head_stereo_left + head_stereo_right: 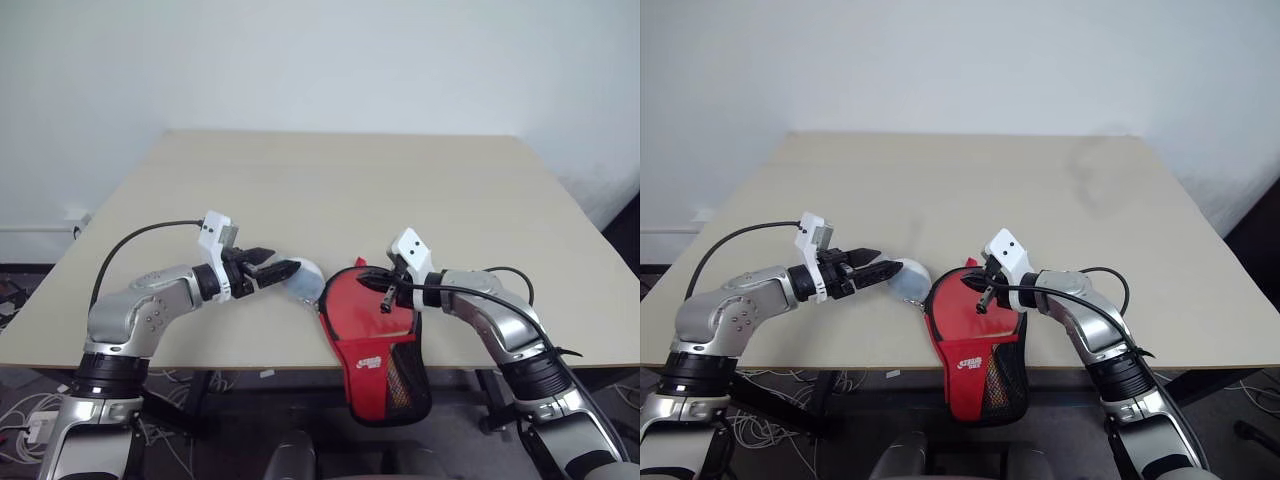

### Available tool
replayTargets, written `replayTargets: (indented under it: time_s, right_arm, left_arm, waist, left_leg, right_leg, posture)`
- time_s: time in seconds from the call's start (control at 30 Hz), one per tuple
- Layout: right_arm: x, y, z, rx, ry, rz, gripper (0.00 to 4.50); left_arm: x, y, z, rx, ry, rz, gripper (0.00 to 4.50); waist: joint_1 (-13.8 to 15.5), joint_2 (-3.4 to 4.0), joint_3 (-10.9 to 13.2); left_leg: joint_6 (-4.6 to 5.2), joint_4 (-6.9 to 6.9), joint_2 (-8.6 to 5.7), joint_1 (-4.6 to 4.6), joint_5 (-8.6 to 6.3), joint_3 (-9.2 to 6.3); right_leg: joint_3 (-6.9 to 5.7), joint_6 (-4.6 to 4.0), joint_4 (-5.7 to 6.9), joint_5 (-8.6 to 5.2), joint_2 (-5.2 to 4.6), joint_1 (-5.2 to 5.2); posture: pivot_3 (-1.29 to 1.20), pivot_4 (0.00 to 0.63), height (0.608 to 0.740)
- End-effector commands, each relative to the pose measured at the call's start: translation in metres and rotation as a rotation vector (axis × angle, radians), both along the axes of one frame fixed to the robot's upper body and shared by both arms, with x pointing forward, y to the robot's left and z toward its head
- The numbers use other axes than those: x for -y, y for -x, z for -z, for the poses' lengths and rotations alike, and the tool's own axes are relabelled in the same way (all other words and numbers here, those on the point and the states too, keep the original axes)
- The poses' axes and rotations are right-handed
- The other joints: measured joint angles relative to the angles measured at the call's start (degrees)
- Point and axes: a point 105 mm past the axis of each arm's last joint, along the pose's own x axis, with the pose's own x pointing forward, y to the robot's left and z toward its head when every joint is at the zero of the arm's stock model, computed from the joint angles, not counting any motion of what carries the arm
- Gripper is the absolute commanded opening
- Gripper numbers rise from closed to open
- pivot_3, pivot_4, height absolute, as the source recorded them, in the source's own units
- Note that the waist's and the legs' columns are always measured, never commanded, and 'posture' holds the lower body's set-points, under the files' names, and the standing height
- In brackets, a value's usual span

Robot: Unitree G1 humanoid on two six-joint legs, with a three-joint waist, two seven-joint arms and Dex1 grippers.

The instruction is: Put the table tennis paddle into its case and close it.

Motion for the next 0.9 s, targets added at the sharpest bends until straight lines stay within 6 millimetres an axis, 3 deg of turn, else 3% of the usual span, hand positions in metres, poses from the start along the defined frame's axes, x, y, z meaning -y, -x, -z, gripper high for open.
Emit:
replayTargets:
  time_s: [0.03,0.43,0.9]
  right_arm:
    - [-0.005,0.0,0.002,0.028,-0.001,-0.005,0.02]
    - [-0.011,0.003,0.033,-0.03,0.001,0.007,0.02]
    - [-0.02,0.011,0.041,-0.055,-0.008,0.003,0.02]
  left_arm:
    - [0.0,-0.004,-0.009,0.052,-0.003,0.003,4.5]
    - [0.003,-0.005,0.005,0.003,0.014,-0.001,4.5]
    - [0.01,-0.018,0.028,-0.052,0.029,-0.055,4.5]
  waist:
    - [-0.05,0.0,0.0]
    - [-0.23,0.0,0.0]
    - [-0.21,-0.01,-0.04]
  left_leg:
    - [0.0,0.0,0.0,0.0,0.0,0.0]
    - [0.0,0.01,0.0,0.01,0.0,-0.02]
    - [0.0,0.05,0.0,0.1,0.0,-0.05]
  right_leg:
    - [0.0,0.0,0.0,0.0,0.0,0.0]
    - [0.01,0.0,0.05,0.0,0.01,0.0]
    - [-0.02,0.0,0.07,0.0,0.02,0.11]
  posture:
    - [0.0,0.0,0.684]
    - [0.0,0.0,0.684]
    - [0.0,0.0,0.684]
